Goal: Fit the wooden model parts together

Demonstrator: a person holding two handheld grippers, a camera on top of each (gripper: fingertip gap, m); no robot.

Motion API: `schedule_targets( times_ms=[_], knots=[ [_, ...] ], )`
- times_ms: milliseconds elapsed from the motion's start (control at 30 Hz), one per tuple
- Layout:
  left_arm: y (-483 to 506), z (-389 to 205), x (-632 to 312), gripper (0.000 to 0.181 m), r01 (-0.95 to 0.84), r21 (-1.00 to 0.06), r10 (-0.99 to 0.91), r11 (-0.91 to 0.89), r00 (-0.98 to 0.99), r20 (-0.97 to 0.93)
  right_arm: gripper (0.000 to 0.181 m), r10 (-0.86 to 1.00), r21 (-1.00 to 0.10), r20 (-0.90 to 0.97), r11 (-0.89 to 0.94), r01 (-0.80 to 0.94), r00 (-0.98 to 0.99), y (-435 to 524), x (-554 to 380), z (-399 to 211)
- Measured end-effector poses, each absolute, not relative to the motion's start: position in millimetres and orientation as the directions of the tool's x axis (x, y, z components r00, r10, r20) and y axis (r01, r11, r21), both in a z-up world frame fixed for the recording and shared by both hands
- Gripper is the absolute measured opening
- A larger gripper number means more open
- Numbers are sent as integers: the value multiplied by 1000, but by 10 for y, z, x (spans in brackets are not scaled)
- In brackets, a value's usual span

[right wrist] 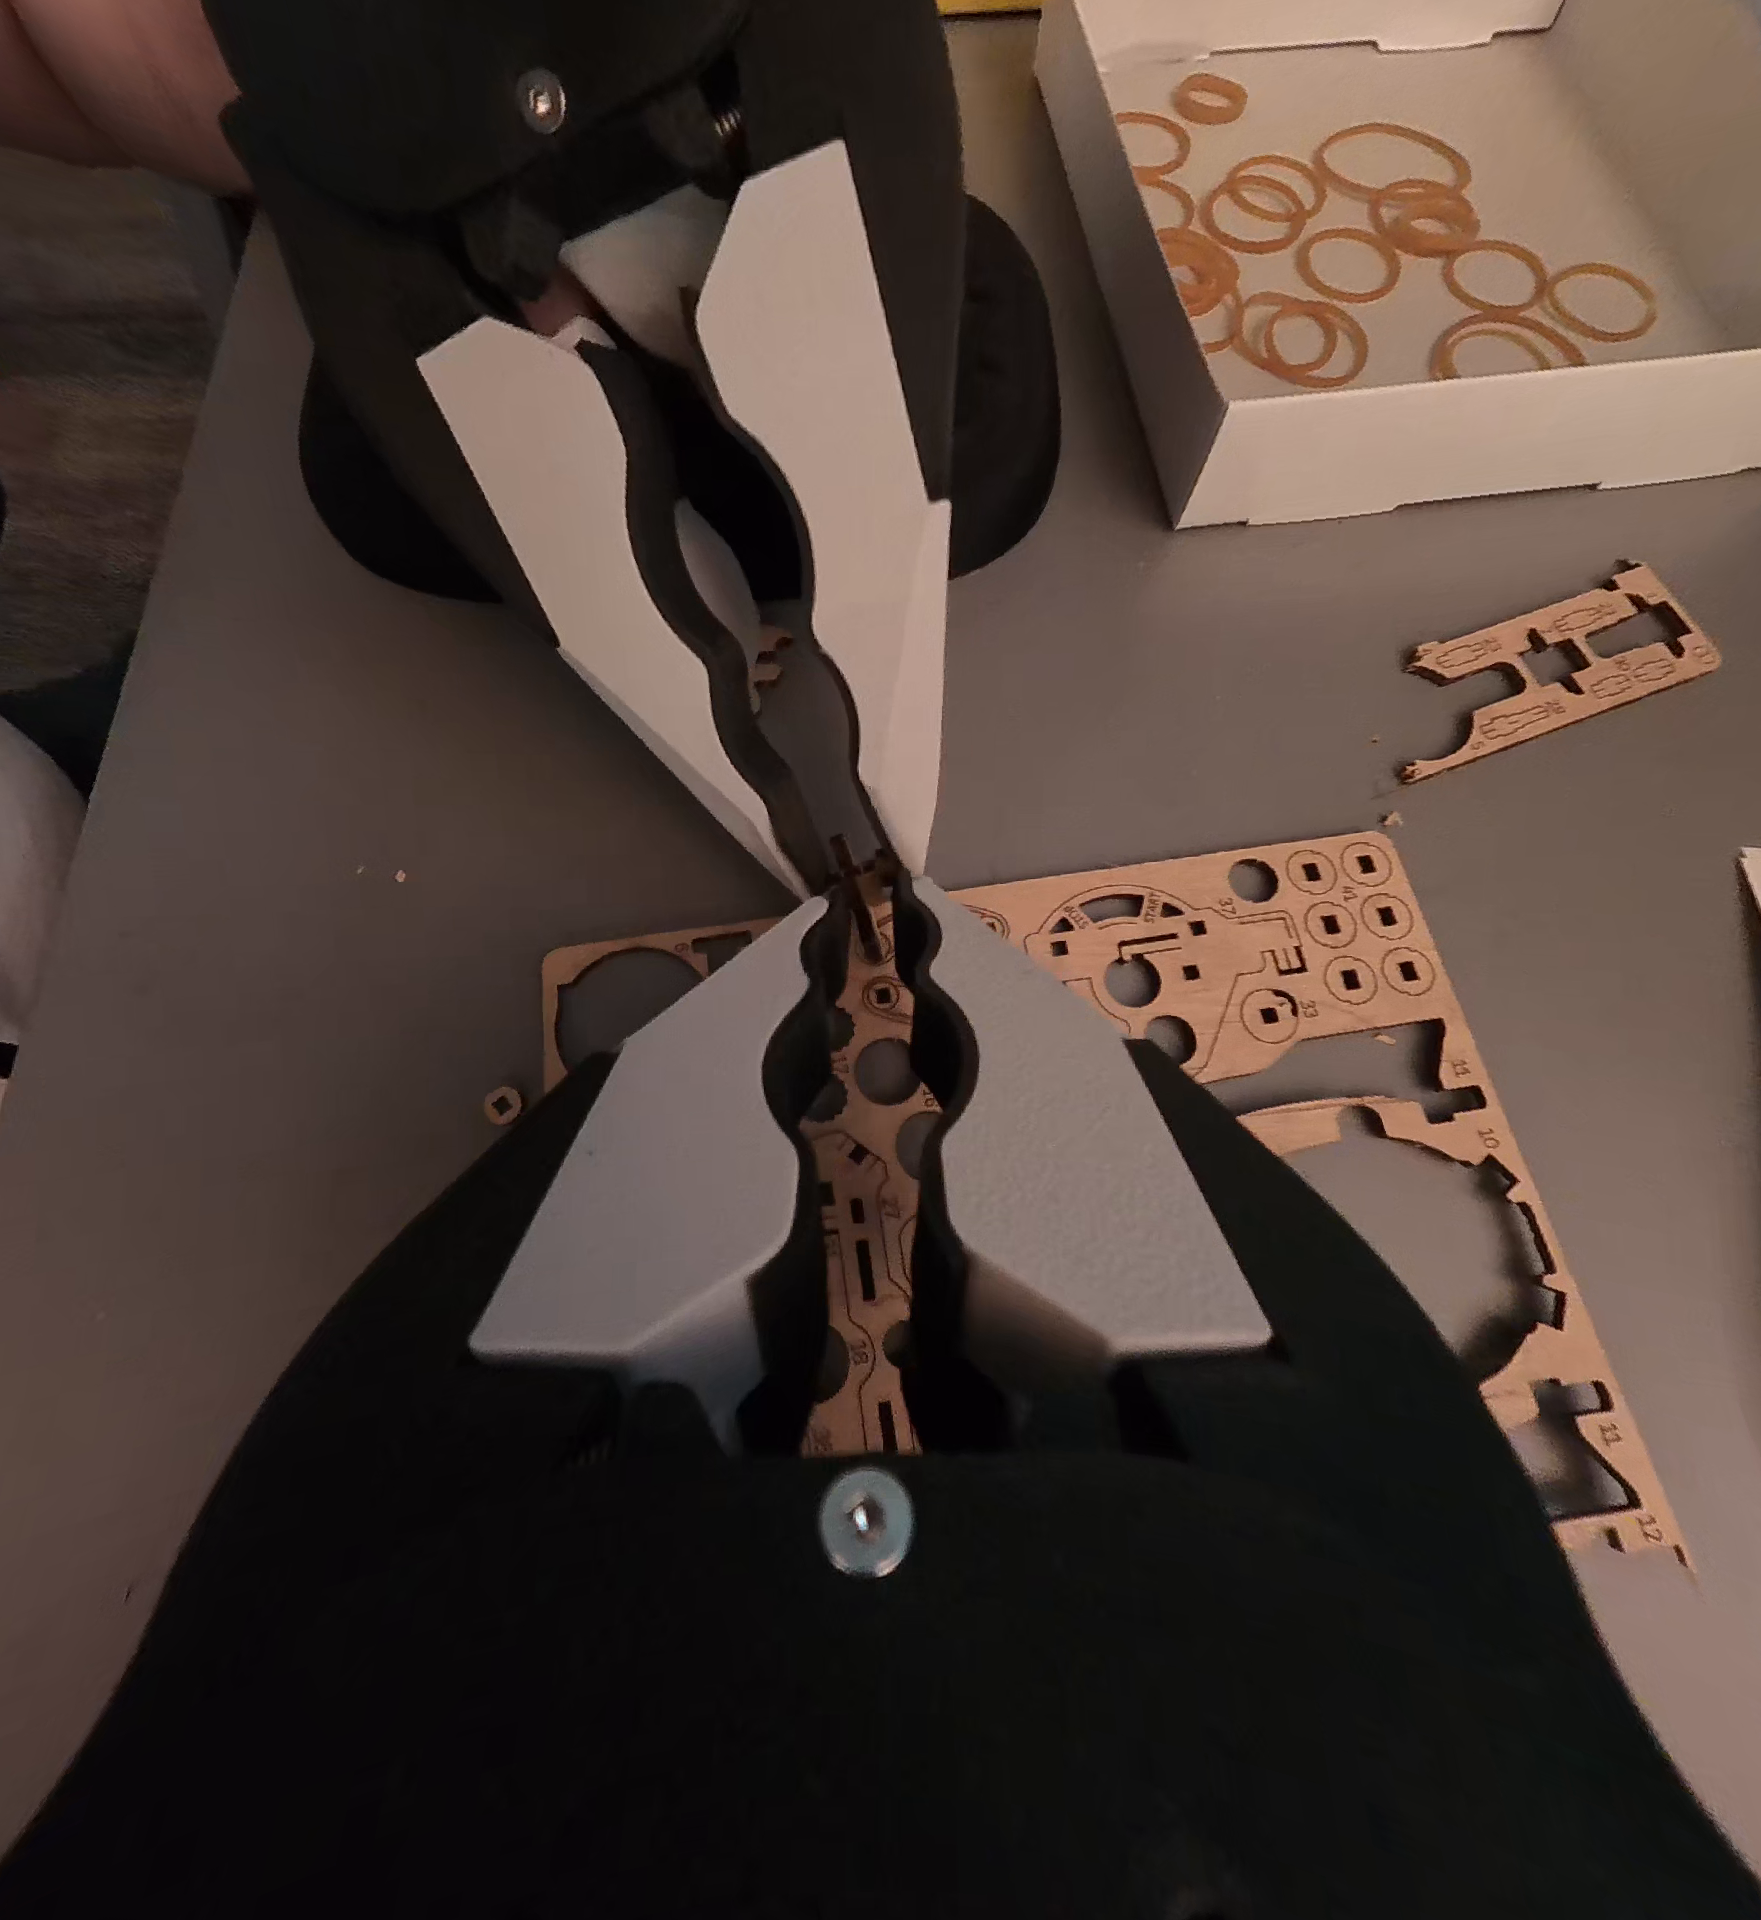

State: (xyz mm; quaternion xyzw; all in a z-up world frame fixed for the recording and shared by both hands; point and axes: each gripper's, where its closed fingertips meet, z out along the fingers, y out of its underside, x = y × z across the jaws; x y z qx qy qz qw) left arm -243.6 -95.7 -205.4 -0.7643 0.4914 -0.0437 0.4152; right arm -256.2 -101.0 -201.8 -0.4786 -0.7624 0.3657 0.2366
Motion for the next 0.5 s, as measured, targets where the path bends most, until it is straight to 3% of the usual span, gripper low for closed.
schedule_targets(
  times_ms=[500],
  knots=[
    [-902,-1964,-2460,18,-672,-718,-762,-181,557,-330,1,905,-814,-45,213,541,-423,-990,-2564,-1961]
  ],
)
